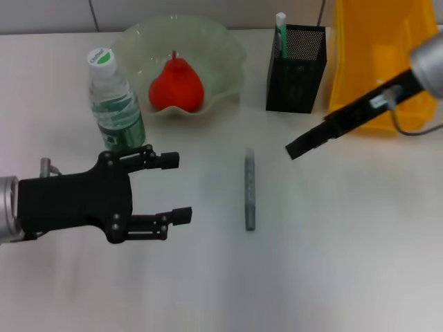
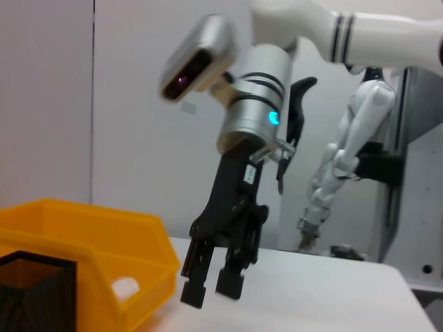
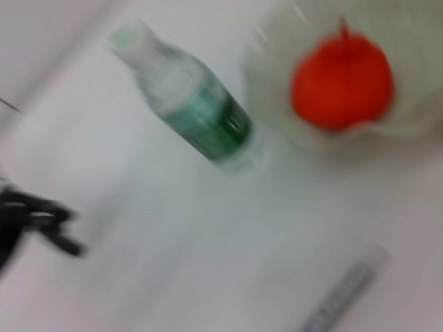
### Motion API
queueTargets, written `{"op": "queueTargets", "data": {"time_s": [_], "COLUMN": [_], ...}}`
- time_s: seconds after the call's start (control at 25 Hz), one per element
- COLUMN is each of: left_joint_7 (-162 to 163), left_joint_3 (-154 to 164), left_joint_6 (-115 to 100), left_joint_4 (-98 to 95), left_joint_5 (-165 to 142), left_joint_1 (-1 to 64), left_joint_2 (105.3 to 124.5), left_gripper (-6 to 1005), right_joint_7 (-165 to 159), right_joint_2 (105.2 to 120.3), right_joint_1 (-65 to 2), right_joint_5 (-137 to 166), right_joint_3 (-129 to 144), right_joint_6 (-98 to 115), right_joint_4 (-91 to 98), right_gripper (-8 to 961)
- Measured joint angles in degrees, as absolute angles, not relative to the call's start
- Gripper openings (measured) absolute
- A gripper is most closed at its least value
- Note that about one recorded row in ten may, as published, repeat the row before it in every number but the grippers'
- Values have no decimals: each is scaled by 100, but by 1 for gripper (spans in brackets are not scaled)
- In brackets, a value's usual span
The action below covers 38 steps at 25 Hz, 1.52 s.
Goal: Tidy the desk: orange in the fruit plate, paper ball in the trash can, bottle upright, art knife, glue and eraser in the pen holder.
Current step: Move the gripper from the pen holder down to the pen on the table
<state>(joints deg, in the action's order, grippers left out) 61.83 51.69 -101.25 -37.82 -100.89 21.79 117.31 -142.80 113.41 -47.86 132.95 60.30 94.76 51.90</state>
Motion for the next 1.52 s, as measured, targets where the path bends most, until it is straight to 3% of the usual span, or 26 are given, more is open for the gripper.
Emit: {"op": "queueTargets", "data": {"time_s": [0.2,0.28,0.36,0.76,1.52], "left_joint_7": [5827,5694,5632,5302,5275], "left_joint_3": [5156,5172,5192,5191,5159], "left_joint_6": [-10126,-10100,-10067,-10064,-10092], "left_joint_4": [-3660,-3640,-3626,-3492,-3489], "left_joint_5": [-10114,-10119,-10124,-10134,-10105], "left_joint_1": [2025,1955,1916,1789,1721], "left_joint_2": [11736,11739,11751,11796,11832], "left_gripper": [830,830,830,830,830], "right_joint_7": [-15259,-15495,-15839,-16198,-16468], "right_joint_2": [11813,11931,11954,11984,11989], "right_joint_1": [-5700,-6002,-6361,-6835,-6709], "right_joint_5": [14859,15232,15275,14400,13605], "right_joint_3": [6376,6478,6807,7781,9385], "right_joint_6": [9401,9325,9080,8158,7343], "right_joint_4": [5133,4942,4524,3485,3315], "right_gripper": [687,687,687,686,683]}}
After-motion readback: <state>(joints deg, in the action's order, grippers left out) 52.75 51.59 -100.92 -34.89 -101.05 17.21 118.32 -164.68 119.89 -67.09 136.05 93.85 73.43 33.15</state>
